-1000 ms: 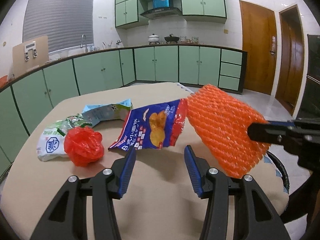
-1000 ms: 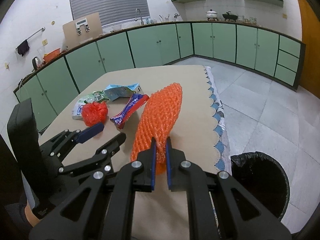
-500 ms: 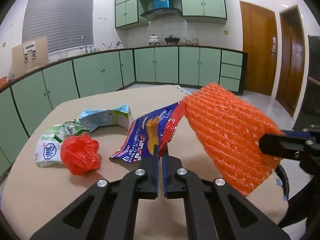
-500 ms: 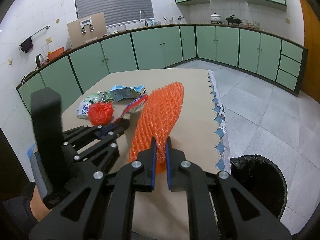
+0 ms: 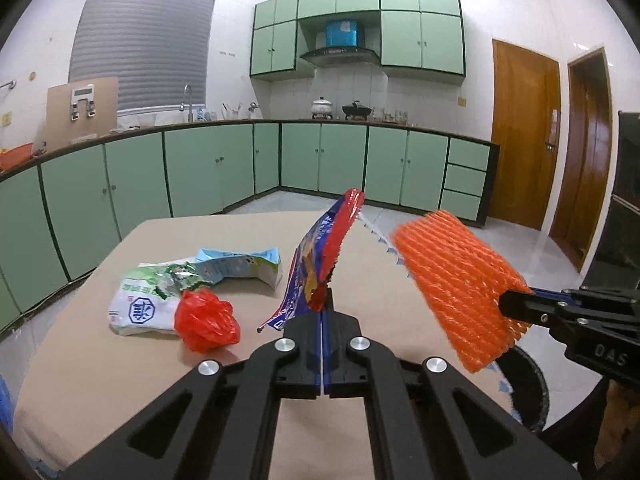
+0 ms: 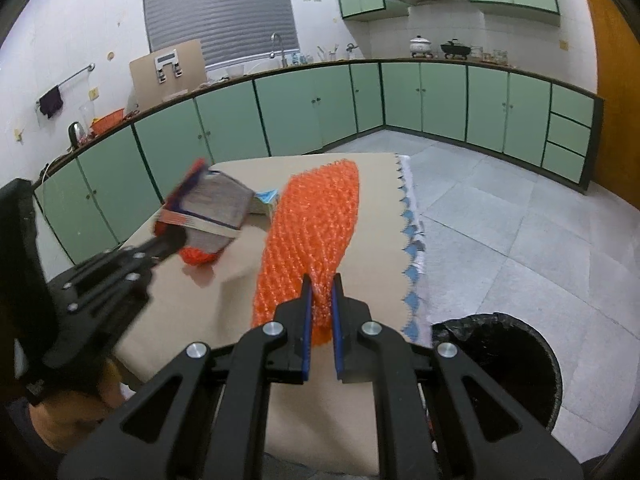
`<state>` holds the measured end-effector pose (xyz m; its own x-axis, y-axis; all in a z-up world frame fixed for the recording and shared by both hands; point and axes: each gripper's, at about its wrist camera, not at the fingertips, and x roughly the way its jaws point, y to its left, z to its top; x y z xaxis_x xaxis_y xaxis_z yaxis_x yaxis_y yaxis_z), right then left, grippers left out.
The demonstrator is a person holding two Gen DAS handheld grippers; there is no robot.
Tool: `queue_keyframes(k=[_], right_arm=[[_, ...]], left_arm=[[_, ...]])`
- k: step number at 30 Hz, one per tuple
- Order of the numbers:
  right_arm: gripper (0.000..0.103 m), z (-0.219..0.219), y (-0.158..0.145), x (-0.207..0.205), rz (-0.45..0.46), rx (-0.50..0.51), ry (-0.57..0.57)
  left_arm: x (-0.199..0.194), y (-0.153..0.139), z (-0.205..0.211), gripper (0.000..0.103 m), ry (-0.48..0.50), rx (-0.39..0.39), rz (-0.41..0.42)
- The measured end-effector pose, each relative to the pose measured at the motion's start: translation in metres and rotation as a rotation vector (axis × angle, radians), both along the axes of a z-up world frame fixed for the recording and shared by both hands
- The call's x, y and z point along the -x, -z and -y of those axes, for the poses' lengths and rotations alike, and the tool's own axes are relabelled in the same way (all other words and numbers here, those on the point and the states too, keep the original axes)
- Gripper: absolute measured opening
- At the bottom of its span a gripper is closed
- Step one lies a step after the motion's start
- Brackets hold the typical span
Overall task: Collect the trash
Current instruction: 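Carry the snack bag and foam net over the bin and release both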
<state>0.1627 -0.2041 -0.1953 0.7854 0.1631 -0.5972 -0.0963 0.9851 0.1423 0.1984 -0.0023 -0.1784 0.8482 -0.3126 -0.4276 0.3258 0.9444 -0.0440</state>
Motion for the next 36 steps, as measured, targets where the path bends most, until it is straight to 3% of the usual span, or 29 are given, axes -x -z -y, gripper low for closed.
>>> queue_keyframes(k=[4,9,17,22,27,29,32,36], right_arm=[[0.007,0.023,-0.006,0.011,0.014,0.010,0.043],[0.007,0.076,0.000,0.026,0.005,0.004,0.147],[0.007,0.184,0.055,0.044,-0.154,-0.053,0.344],[0.007,0.222,0.101,0.039,-0.276,-0.111,0.417],[0.013,0.239,0.131,0.029,-0.377,-0.149,0.455],[0.017,0.243,0.135,0.026,-0.391,-0.165,0.469],[0.032,0.249,0.132,0.029,-0.379,-0.168,0.497],[0.033,0.259,0.132,0.030,-0.369,-0.183,0.506]], left_arm=[[0.010,-0.014,0.011,0.000,0.037,0.015,0.008],[0.020,-0.026,0.055,0.000,0.139,0.010,0.018],[0.025,-0.020,0.160,0.000,0.371,0.017,-0.051],[0.013,0.003,0.222,0.000,0.493,0.037,-0.152],[-0.008,0.050,0.269,0.001,0.541,0.014,-0.277],[-0.013,0.069,0.279,0.002,0.543,-0.008,-0.314],[-0.022,0.097,0.288,0.007,0.524,-0.030,-0.374],[-0.026,0.108,0.287,0.012,0.514,-0.038,-0.390]])
